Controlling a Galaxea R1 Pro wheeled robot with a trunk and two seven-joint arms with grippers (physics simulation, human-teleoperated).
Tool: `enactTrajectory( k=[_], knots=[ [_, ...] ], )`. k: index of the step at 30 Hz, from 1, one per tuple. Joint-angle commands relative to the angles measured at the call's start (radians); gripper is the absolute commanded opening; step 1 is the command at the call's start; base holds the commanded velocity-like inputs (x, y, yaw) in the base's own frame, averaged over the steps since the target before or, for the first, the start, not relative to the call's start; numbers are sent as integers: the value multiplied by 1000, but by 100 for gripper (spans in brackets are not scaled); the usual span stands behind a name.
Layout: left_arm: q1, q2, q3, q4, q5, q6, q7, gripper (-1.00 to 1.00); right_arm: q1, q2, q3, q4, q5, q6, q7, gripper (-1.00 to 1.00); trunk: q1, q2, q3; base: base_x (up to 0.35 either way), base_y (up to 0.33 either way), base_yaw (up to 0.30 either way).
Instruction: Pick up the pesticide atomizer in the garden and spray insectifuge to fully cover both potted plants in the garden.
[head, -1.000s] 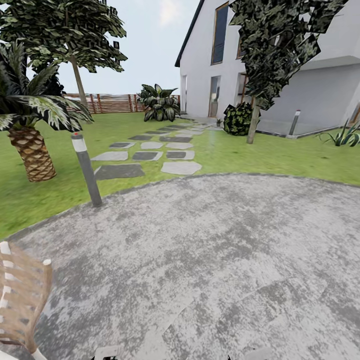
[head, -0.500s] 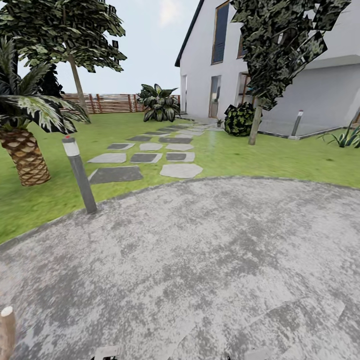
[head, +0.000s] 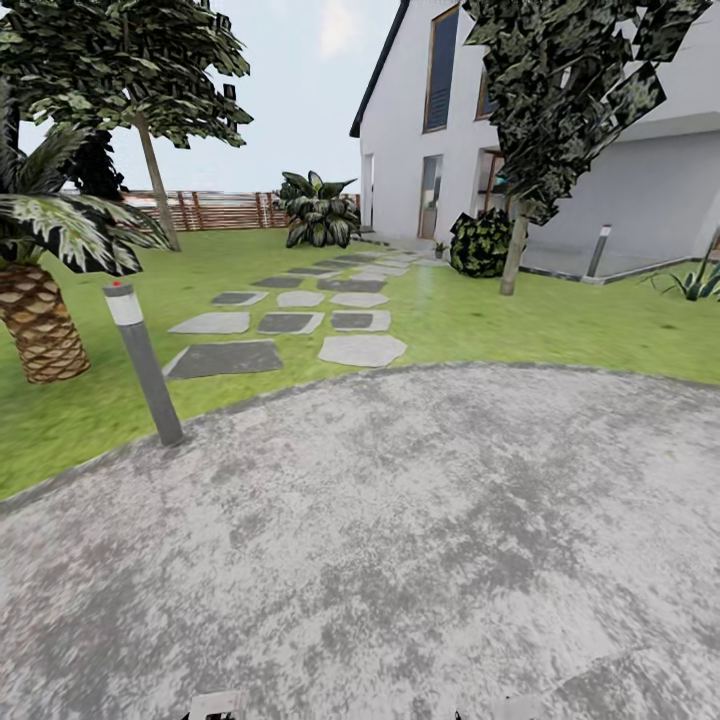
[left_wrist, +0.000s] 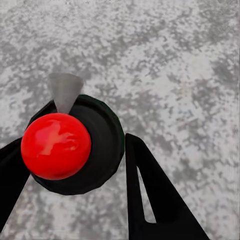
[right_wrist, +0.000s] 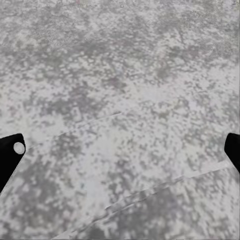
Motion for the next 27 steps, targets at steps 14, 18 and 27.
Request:
enactTrajectory(
  k=[14, 18, 27],
  knots=[
    [0, -1, 8, -1, -7, -2, -3, -100, 0, 1, -8, -1, 7, -2, 2, 100, 0, 0, 18, 338, 0, 0],
    [0, -1, 8, -1, -7, -2, -3, -100, 0, 0, -8, -1, 9, -4, 2, 100, 0, 0, 19, 338, 0, 0],
    [0, -1, 8, -1, -7, -2, -3, -100, 0, -7, -7, -2, 10, -4, 3, 100, 0, 0, 19, 338, 0, 0]
  ],
)
